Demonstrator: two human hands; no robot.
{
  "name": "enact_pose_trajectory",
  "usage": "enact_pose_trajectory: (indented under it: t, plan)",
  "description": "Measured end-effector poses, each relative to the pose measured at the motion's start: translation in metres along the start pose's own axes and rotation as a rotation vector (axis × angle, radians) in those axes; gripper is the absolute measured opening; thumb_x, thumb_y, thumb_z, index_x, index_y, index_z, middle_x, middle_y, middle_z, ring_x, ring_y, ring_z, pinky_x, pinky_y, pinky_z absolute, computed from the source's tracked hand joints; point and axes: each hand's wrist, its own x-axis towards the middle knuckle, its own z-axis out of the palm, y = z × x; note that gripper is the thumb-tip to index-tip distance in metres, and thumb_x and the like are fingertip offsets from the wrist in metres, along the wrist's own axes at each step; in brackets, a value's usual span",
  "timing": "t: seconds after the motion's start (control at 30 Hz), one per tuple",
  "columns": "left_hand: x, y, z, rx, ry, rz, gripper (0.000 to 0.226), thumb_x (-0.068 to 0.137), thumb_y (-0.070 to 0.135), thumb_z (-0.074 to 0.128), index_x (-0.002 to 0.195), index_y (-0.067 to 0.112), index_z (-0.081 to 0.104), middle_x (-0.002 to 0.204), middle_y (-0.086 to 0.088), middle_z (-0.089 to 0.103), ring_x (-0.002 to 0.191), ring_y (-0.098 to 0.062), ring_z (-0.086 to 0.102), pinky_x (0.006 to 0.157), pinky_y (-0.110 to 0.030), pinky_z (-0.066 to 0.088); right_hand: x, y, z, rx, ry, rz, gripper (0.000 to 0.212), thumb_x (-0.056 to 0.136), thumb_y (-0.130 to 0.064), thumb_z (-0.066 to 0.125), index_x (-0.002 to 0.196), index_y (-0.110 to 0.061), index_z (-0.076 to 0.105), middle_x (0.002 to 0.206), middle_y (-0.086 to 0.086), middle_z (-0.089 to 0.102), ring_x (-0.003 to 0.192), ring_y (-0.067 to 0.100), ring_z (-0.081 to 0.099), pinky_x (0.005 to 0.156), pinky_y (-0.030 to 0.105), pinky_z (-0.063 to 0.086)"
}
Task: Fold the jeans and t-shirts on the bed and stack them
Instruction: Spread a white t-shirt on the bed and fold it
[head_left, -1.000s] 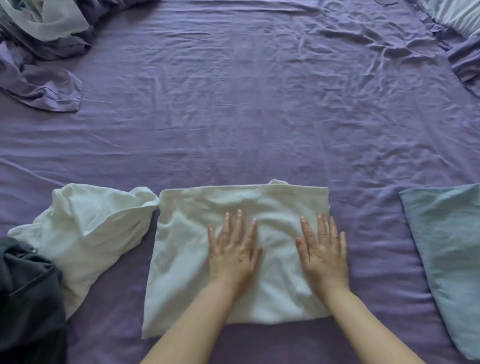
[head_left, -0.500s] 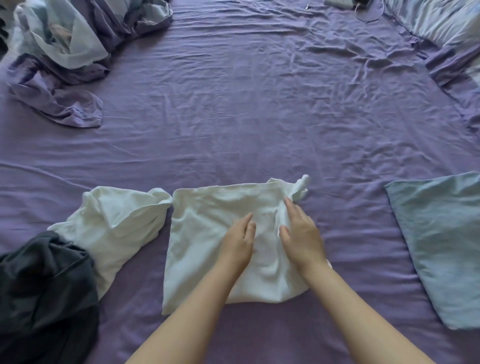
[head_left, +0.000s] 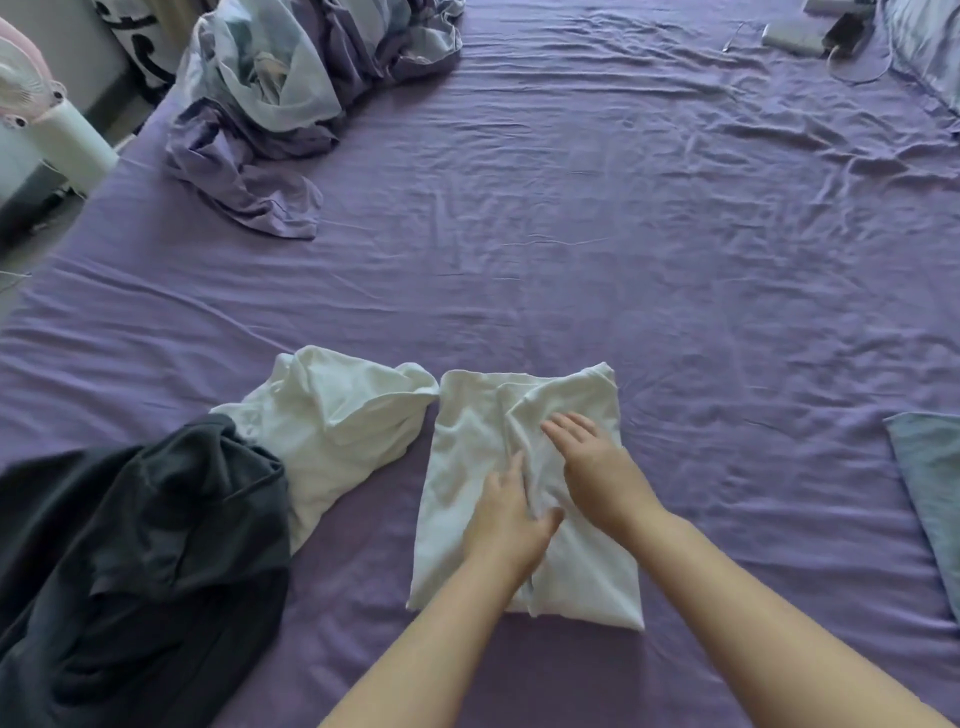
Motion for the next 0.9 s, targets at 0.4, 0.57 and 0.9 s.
enact_pose_trajectory:
  t: [0.4, 0.57, 0.9]
  plan:
    - [-0.015, -0.007, 0.022, 0.140, -0.065, -0.012, 0.065, 0.093, 0.013, 0.042, 0.148, 0.032, 0.013, 0.139, -0.006, 0.025, 0.118, -0.029, 0.046, 0.098, -0.035, 0.041, 0.086, -0.021, -0.023, -0.751, -0.251, -0.444, 0.047, 0.093, -0.013, 0.043, 0.137, -0.022, 0.034, 0.133, 0.004, 0.042, 0.135, 0.025, 0.021, 0.116, 0.054, 0.000]
    - [-0.017, -0.017, 0.006, 0.044, -0.024, 0.016, 0.064, 0.092, 0.008, 0.041, 0.148, 0.031, 0.021, 0.131, -0.003, 0.031, 0.113, -0.026, 0.049, 0.100, -0.034, 0.041, 0.093, -0.035, -0.032, -0.704, -0.208, -0.404, 0.028, 0.085, -0.004, 0.050, 0.111, -0.016, 0.054, 0.123, 0.002, 0.046, 0.124, 0.024, 0.030, 0.106, 0.044, 0.028]
    - [-0.025, -0.040, -0.015, -0.041, -0.092, -0.007, 0.066, 0.085, 0.001, 0.038, 0.139, 0.038, 0.037, 0.128, 0.002, 0.033, 0.116, -0.020, 0.049, 0.100, -0.024, 0.041, 0.097, -0.055, -0.024, -0.683, -0.248, -0.397, 0.052, 0.088, -0.009, 0.048, 0.136, -0.024, 0.035, 0.130, -0.001, 0.048, 0.117, 0.023, 0.041, 0.087, 0.031, 0.030]
